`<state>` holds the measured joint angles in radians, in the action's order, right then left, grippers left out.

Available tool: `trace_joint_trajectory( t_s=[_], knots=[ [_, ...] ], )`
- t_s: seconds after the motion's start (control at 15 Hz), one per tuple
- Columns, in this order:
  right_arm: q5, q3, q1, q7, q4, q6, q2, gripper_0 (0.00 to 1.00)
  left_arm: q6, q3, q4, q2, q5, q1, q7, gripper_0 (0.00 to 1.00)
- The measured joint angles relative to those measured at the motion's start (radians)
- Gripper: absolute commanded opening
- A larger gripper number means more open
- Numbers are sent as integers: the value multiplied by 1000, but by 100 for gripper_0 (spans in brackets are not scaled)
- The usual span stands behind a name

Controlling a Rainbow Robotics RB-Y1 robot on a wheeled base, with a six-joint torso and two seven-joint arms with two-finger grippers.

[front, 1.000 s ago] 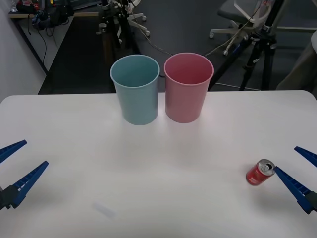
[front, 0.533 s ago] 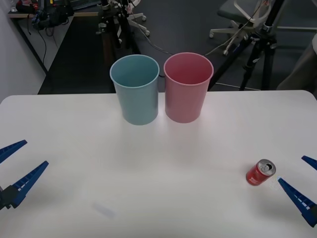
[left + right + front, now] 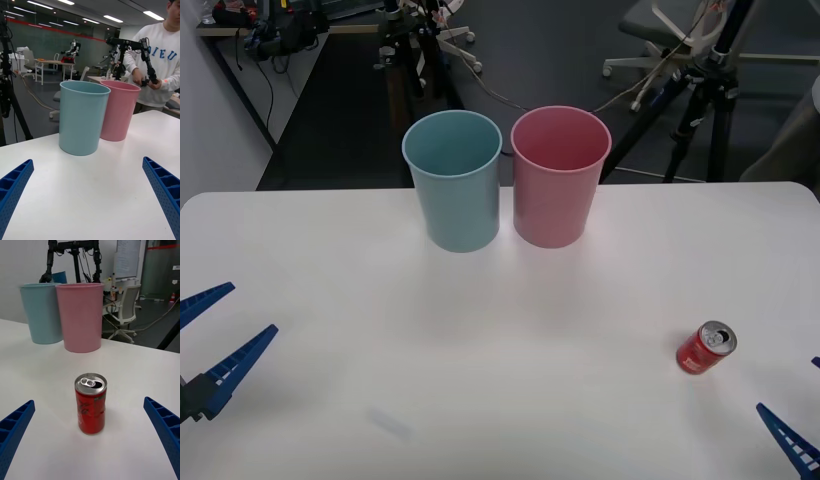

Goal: Grasp the object on the table and drop it into the matching bin: aluminum can to the light blue bin, PET bottle to the pink bin.

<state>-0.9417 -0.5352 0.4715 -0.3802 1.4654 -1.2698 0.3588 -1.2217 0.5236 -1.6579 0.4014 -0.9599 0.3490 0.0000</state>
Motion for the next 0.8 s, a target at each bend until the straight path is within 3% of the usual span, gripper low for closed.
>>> trace_joint_trajectory(
  t_s=[0.47, 0.8],
  knots=[
    [32, 56, -39, -74, -182, 1, 0, 100, 0, 0, 0, 0, 0, 0, 0, 100],
    [33, 79, -102, -119, -223, 59, -19, 100, 0, 0, 0, 0, 0, 0, 0, 100]
  ],
)
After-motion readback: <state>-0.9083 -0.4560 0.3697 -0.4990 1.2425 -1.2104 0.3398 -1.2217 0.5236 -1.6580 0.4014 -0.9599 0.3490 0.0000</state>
